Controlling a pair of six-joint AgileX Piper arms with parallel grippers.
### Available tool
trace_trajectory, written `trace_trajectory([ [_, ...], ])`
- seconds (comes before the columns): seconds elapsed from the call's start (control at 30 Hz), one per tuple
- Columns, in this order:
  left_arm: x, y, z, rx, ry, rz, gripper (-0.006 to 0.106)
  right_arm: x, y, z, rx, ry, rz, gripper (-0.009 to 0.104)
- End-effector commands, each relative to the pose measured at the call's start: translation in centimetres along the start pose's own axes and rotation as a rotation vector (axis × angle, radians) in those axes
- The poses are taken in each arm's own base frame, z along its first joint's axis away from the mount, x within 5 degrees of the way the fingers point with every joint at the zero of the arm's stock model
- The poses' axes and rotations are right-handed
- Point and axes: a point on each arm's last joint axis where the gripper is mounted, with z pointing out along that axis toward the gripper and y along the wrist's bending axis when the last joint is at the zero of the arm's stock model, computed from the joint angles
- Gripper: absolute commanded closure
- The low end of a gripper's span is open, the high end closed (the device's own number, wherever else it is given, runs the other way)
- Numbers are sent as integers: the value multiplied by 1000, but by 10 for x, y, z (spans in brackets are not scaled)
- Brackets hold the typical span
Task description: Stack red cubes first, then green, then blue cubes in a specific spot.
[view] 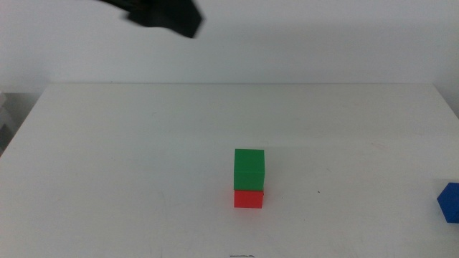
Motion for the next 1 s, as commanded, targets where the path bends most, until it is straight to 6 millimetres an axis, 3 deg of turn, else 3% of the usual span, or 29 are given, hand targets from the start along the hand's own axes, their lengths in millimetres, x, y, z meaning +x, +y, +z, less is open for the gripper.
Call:
trace_trajectory([
  [0.0, 15, -8, -30, 86, -40, 7, 7, -7, 1, -2, -11, -78, -25, 21],
  [0.17, 58, -2, -54, 0, -150, -30, 7, -7, 1, -2, -11, -78, -25, 21],
  [0.3, 78, -10, -74, -78, -287, -57, 7, -7, 1, -2, -11, -78, -25, 21],
  [0.97, 74, -14, -74, -13, -329, -77, 7, -7, 1, -2, -11, -78, -25, 21],
])
